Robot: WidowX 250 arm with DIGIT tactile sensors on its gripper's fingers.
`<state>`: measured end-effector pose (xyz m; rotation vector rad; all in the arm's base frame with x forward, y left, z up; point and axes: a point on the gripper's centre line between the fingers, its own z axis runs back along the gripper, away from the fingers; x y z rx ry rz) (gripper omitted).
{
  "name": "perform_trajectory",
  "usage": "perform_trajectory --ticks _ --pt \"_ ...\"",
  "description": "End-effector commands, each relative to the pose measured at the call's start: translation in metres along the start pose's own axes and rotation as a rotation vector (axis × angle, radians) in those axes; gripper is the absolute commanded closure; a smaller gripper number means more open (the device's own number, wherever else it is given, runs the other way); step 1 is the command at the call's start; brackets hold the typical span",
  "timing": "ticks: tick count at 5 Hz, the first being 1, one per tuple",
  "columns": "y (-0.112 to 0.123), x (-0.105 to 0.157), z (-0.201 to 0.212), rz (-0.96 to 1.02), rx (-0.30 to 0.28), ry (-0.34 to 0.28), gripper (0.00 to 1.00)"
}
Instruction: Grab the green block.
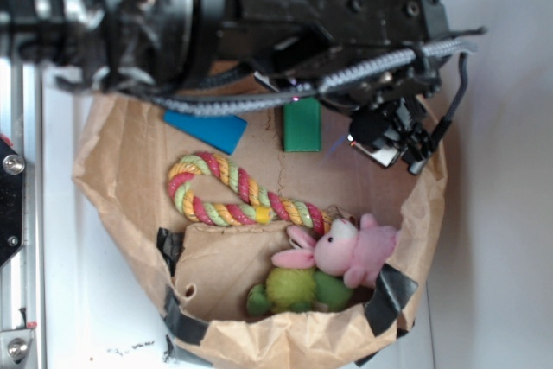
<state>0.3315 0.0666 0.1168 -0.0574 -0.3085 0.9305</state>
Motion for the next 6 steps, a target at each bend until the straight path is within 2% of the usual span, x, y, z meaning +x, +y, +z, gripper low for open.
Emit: perform_trajectory --ticks 1,3,6 --pt "0.025 0.012 0.014 0.129 -0.057 -0.059 0.00" --pt "0.039 -0.005 0.012 0.151 -0.109 -0.070 0.00" --pt "0.040 -0.008 0.010 0.213 -0.123 -0.098 0.00"
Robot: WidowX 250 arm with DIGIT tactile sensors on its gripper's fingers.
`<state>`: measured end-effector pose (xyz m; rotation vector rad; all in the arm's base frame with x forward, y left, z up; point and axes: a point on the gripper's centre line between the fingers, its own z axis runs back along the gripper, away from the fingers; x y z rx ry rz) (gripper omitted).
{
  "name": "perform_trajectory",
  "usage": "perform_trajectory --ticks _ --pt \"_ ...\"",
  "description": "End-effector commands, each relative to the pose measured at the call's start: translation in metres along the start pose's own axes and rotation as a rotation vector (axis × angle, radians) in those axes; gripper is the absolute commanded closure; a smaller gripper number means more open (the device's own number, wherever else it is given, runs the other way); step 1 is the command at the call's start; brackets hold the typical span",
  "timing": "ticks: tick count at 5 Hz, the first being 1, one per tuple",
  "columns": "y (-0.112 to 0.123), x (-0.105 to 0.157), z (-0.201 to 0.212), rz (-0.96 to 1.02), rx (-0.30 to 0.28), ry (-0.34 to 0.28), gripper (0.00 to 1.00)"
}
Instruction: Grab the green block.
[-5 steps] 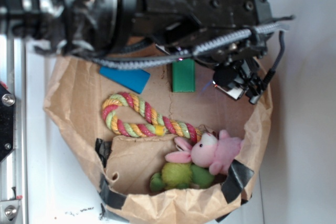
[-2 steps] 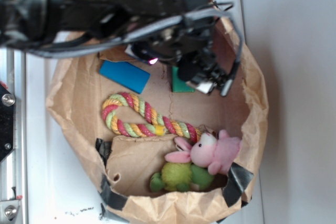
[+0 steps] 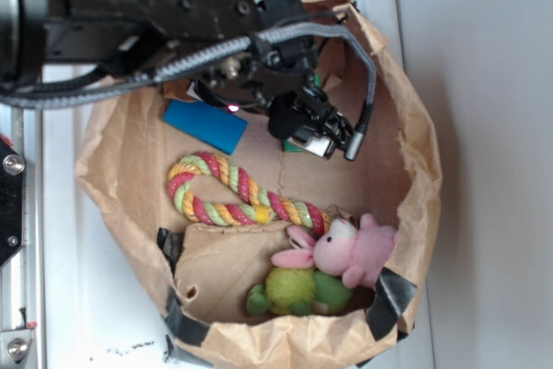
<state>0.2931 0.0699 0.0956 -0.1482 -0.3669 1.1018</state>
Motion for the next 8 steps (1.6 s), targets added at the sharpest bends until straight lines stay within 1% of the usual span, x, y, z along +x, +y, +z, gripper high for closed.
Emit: perform_trajectory --ticks 1,2,4,5,6,8 --pt "-0.002 0.015 0.014 0.022 -0.052 -0.085 0.00" --pt "-0.006 0.013 0.008 0.016 -0.052 -0.107 0.00" --pt "-0.011 0.010 -0.006 0.010 -0.033 -0.123 0.00" --pt "-0.010 0.006 -0.013 0.048 -0.038 -0.120 0.00" --pt "-0.015 0.002 -0.019 0.051 -0.043 -0.123 0.00" --pt "-0.030 0.001 -0.022 0.056 -0.025 -0.114 0.00"
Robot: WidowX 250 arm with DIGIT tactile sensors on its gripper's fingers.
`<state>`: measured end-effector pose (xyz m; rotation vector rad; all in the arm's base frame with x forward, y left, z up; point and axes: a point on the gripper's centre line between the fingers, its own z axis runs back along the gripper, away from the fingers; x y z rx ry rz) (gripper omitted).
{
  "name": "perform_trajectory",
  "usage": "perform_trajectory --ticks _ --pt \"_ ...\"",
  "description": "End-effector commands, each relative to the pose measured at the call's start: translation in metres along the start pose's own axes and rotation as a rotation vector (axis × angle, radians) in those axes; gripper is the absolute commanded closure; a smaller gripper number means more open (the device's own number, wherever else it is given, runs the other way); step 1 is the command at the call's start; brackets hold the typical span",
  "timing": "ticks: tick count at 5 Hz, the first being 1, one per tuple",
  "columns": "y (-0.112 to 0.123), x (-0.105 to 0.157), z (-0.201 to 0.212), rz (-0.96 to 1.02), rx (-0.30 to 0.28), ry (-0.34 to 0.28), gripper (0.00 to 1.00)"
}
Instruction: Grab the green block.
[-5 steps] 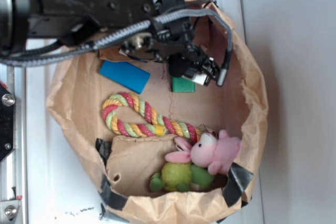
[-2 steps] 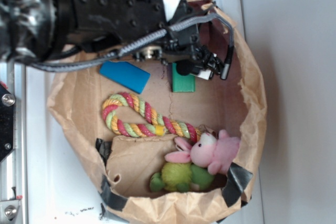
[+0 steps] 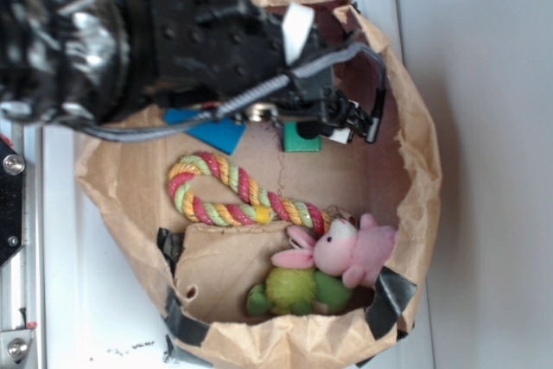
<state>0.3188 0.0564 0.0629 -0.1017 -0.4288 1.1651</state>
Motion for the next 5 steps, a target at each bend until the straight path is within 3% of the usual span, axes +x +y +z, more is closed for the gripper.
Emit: perform_trajectory --ticks 1,5 --pt "-0.016 0.009 0.012 0.006 -0.028 -0.035 0.00" --pt "-0.020 0.006 -0.006 -0.007 -0.001 -0.068 0.00"
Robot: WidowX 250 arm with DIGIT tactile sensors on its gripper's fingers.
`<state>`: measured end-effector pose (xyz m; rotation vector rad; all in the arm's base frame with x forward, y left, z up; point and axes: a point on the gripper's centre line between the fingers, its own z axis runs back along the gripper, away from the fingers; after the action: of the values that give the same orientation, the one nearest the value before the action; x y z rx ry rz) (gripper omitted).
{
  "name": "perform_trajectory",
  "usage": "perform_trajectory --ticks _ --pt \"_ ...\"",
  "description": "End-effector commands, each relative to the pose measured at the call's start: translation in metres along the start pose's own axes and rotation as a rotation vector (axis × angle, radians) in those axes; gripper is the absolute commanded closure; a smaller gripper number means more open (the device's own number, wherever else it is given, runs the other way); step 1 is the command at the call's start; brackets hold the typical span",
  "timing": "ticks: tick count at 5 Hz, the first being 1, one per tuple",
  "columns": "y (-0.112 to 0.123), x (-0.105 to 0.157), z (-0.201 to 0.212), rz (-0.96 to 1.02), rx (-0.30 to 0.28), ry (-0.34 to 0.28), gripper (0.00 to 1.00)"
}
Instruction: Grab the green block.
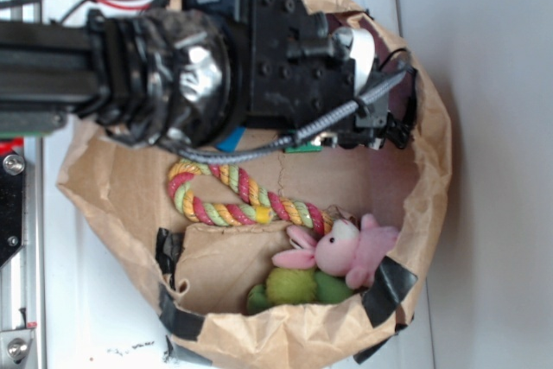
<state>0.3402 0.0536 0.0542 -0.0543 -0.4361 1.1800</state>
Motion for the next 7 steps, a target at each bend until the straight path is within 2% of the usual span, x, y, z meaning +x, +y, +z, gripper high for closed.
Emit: perform_trajectory --ticks 1,4,7 --pt "0.003 0.002 0.005 -0.027 -0.034 -0.050 0.00" --pt "0.017 0.010 0.013 -0.044 -0.037 -0.032 0.00" --pt "0.020 0.021 0.031 -0.021 -0.003 0.021 0.00"
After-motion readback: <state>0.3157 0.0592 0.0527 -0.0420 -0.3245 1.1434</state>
